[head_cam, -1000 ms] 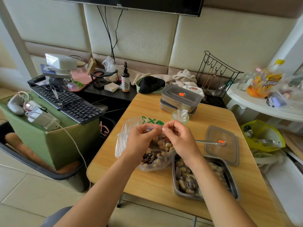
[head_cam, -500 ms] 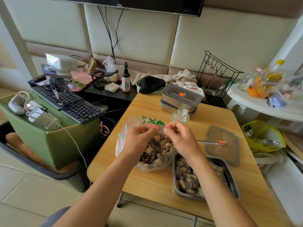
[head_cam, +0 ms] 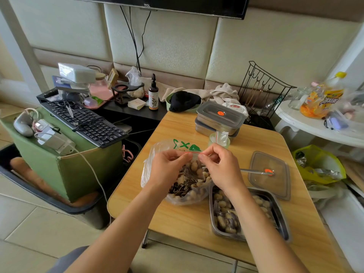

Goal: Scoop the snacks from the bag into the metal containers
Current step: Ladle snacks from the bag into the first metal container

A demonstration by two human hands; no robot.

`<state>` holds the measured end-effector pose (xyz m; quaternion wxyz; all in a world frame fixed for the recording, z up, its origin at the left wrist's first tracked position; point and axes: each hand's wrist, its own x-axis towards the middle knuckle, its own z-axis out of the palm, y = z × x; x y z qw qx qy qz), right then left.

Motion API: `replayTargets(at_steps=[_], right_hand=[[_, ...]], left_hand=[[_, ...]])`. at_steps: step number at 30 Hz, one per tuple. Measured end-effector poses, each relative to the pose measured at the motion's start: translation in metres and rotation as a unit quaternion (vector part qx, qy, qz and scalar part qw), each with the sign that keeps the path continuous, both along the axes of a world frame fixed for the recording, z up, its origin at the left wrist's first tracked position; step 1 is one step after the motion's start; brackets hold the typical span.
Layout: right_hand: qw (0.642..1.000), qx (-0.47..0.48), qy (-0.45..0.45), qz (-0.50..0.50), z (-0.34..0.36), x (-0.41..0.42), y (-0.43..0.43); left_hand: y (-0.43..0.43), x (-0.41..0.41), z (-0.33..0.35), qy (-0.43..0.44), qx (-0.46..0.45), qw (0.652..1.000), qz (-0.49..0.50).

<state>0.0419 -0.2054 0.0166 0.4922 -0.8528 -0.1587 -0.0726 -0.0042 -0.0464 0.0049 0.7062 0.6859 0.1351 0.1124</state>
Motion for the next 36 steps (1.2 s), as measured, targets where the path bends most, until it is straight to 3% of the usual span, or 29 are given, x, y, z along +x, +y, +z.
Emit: replayTargets(at_steps=[5, 11, 14, 21, 28, 32, 34, 36], right_hand=[[0.998, 0.042, 0.032, 0.038, 0.001, 0.000, -0.007], [0.995, 0.083, 0.043, 0.042, 0.001, -0.004, -0.027], [0.999, 0.030, 0.011, 0.042, 0.002, -0.008, -0.041], [0.996, -0.046, -0.018, 0.068, 0.009, -0.017, -0.076], [0.981, -0.142, 0.045, 0.127, 0.009, -0.028, -0.126], [0.974, -0.132, 0.118, 0.140, 0.005, -0.034, -0.150], [0.966, -0.151, 0.153, 0.144, 0.006, -0.035, -0.160], [0.949, -0.208, 0.182, 0.151, 0.009, -0.038, -0.168]], left_hand=[[-0.004, -0.004, 0.007, -0.030, -0.018, 0.999, -0.009], [-0.021, -0.013, 0.010, -0.042, -0.038, 0.985, -0.161], [-0.030, -0.014, 0.002, -0.076, -0.006, 0.975, -0.208], [-0.053, -0.008, -0.007, -0.110, 0.122, 0.973, -0.161], [-0.083, -0.007, -0.011, -0.094, 0.109, 0.980, -0.136], [-0.109, -0.016, -0.017, -0.050, 0.040, 0.983, -0.169], [-0.116, -0.016, -0.022, -0.068, 0.126, 0.974, -0.177], [-0.119, -0.015, -0.026, -0.122, 0.297, 0.934, -0.159]])
